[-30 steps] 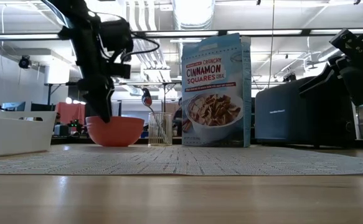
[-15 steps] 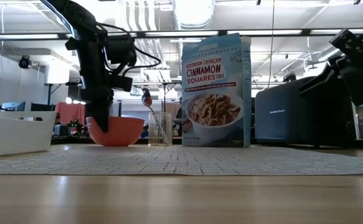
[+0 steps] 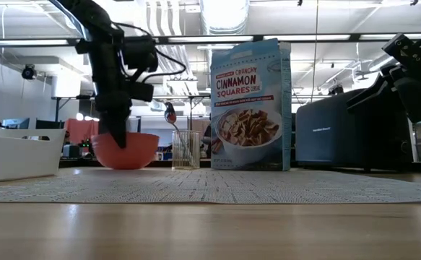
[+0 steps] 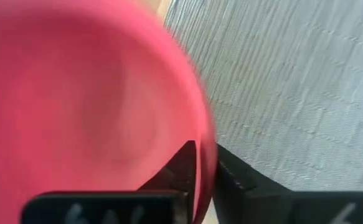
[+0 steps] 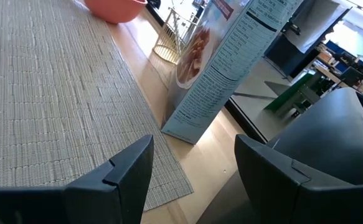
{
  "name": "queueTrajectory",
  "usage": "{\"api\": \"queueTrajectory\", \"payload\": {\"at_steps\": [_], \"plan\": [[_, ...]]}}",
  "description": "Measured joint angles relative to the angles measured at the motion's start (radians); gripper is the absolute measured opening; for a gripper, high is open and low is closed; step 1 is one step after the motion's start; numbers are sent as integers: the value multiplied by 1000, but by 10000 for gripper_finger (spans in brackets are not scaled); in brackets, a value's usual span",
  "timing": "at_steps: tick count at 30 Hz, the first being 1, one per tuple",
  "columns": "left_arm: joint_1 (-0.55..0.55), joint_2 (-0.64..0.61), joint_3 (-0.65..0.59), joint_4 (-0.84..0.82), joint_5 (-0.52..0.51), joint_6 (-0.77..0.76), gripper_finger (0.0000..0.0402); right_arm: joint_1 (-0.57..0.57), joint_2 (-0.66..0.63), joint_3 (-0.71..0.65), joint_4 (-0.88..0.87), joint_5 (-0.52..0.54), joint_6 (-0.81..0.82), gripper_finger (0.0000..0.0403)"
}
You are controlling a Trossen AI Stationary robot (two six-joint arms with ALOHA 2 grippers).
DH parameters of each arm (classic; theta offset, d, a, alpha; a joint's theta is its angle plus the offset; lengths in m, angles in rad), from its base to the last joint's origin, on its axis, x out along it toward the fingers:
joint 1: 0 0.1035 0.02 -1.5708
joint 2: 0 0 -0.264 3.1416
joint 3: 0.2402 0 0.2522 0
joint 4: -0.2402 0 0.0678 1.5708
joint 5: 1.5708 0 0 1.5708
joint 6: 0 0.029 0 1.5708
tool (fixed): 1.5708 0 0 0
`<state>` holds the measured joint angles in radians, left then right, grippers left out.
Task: Arrange a breakfast setting
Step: Put the orange bowl on the grey table mat
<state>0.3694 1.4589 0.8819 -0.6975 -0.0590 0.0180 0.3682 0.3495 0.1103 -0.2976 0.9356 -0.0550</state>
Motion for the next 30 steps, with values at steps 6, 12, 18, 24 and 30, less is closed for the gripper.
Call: {"api": "queueTrajectory", "payload": {"at_steps": [6,12,18,24,30], "plan": [[-49,-16,94,-51,27,-13,3,0,0,0,0,0,0,215],[-139,-11,179,-65,50,-16,1,0,0,0,0,0,0,215],[-286,56,276,-32,52,-38,1,0,0,0,0,0,0,215],[-422,226,436,-37,19,3,0,0,0,0,0,0,0,215],[-478,375,563,-37,-5,101,0,0,0,0,0,0,0,215]]}}
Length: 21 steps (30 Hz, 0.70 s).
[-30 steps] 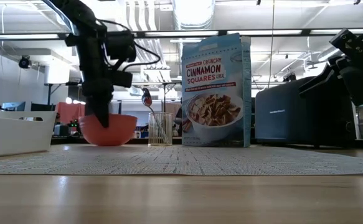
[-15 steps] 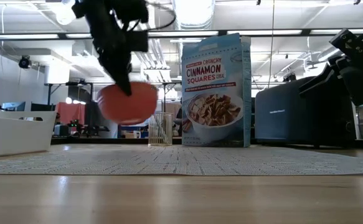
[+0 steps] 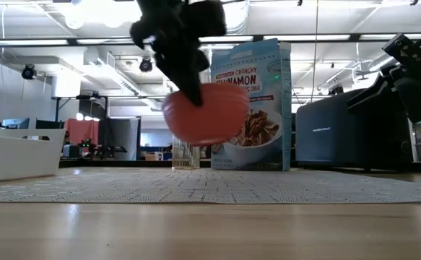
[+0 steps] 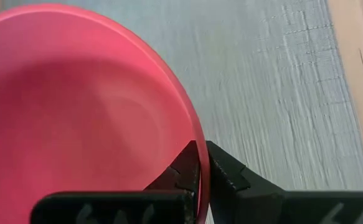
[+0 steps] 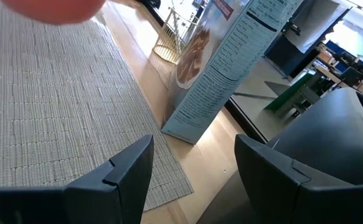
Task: Arrange a breakfast setting
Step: Put the orange bowl on the grey table mat
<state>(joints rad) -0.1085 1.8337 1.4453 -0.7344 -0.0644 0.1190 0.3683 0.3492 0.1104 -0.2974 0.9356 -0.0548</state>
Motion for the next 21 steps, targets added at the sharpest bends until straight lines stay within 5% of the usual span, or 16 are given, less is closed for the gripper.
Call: {"api": "queueTrajectory", "payload": {"at_steps": [12,21], "plan": [[-46,208,217,9,33,74,0,0,0,0,0,0,0,215],[-69,294,263,13,85,63,0,0,0,0,0,0,0,215]]}}
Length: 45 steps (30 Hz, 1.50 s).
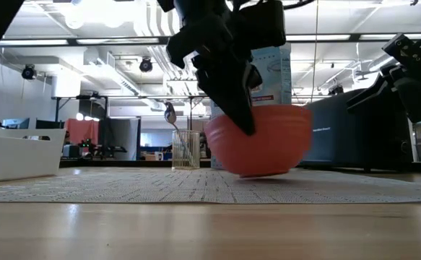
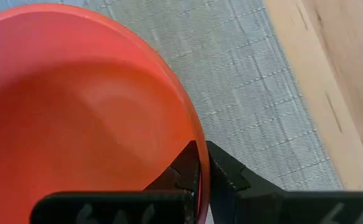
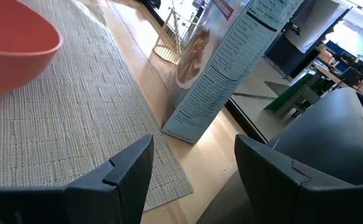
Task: Arrange a breakfast setting
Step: Put the orange bowl on the grey table mat, then move the blue cereal to the top left of the table
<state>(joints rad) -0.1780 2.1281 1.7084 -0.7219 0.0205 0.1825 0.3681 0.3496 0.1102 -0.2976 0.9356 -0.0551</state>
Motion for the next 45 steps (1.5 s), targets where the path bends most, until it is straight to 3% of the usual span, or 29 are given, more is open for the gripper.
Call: {"api": "queueTrajectory", "payload": {"at_steps": [14,27,37,45], "plan": [[-5,3,0,26,86,-117,9,0,0,0,0,0,0,215],[-9,-9,3,32,-5,-153,105,0,0,0,0,0,0,215],[-18,-20,245,-172,-35,-151,159,0,0,0,0,0,0,215],[-16,-20,376,-394,-144,76,165,0,0,0,0,0,0,215]]}}
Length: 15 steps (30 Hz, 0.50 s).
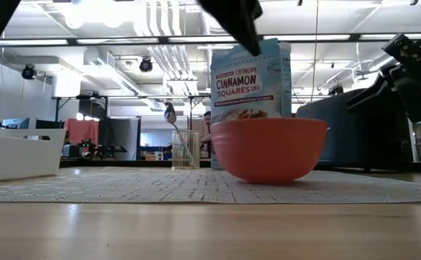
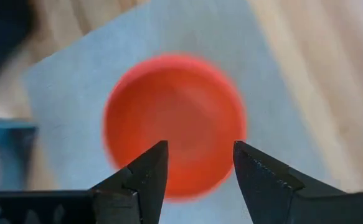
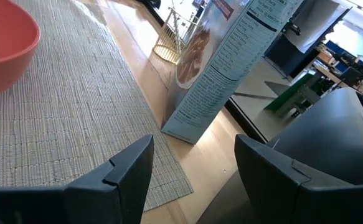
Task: Arrange a breakfast setting
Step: Move the blue cereal to the top left of the table
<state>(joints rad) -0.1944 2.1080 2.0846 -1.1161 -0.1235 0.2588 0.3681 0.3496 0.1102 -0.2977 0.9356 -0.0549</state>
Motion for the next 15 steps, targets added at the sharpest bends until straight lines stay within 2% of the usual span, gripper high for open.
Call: {"api": "queueTrajectory", "payload": {"at_steps": [3,8,15], "plan": [[8,-8,20,-53,-64,23,165,0,0,0,0,0,0,215],[54,-50,-6,-51,-123,-40,174,0,0,0,0,0,0,215],[132,-181,-198,30,-125,-58,190,0,0,0,-1,0,0,215]]}}
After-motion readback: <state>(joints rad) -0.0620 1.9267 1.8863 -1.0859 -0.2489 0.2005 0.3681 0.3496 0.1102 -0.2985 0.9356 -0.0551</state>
